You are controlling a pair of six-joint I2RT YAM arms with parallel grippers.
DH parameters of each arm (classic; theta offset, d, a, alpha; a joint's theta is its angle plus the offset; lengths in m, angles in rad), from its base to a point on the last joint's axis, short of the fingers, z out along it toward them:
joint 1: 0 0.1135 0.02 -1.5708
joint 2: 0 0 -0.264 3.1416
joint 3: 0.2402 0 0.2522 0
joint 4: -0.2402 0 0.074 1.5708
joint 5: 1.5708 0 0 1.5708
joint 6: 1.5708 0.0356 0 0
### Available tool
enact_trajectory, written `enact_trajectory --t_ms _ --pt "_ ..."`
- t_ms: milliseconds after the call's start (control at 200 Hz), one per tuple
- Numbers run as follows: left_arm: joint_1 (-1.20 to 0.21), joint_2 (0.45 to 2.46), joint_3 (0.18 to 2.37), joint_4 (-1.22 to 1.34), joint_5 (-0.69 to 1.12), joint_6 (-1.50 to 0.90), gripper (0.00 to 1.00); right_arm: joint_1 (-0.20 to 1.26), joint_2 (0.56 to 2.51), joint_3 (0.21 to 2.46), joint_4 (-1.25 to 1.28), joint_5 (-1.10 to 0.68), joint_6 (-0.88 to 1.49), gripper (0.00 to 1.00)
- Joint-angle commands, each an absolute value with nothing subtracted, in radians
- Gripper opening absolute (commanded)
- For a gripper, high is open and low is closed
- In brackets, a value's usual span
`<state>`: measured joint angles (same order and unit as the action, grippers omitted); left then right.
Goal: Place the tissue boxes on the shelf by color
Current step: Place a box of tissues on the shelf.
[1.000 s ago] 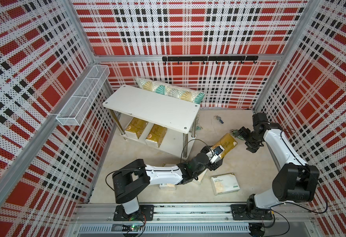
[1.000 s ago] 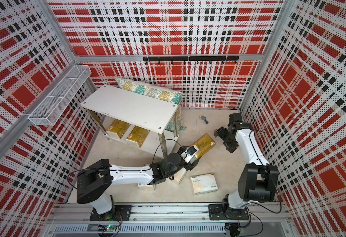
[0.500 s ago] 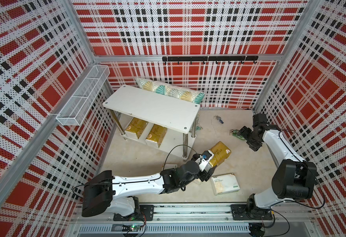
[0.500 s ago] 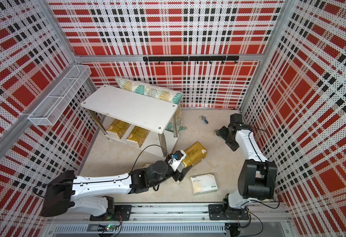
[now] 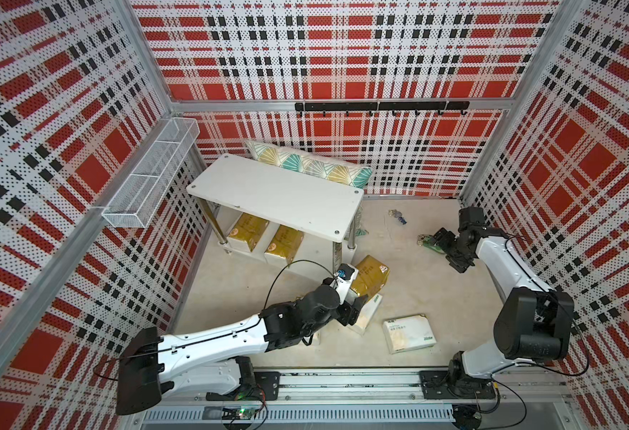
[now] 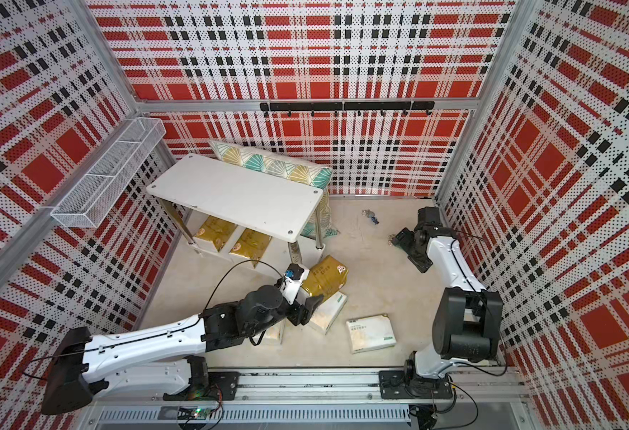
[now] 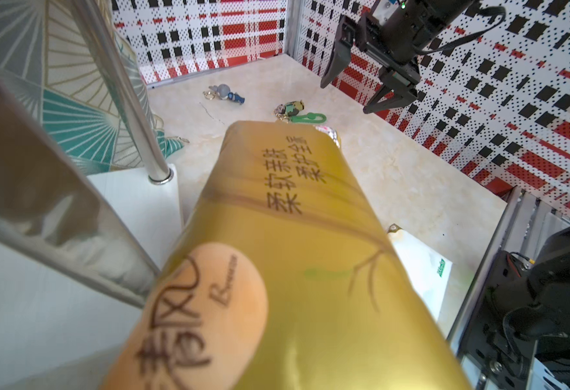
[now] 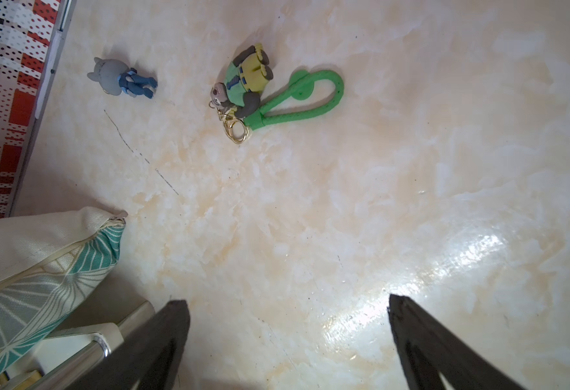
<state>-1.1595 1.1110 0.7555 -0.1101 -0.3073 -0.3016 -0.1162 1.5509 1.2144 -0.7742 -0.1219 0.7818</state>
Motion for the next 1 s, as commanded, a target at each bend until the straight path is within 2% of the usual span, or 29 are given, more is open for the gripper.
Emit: enact_trajectory --t_ms 0,526,997 --pt "-1.147 1.082 0.796 -0.189 -0.255 -0.358 0.77 -0.123 1.565 1.203 -0.743 -0.146 0.775 1.00" --pt "-1.057 1.062 0.913 -0.504 -0.174 -0.483 0.74 -0.123 1.599 1.217 -0.700 -0.200 0.781 1.00" --pt "-1.057 0.975 0.999 -0.817 -0.311 -0.588 0.74 -0.111 1.620 1.216 -0.643 -0.246 0.798 1.00"
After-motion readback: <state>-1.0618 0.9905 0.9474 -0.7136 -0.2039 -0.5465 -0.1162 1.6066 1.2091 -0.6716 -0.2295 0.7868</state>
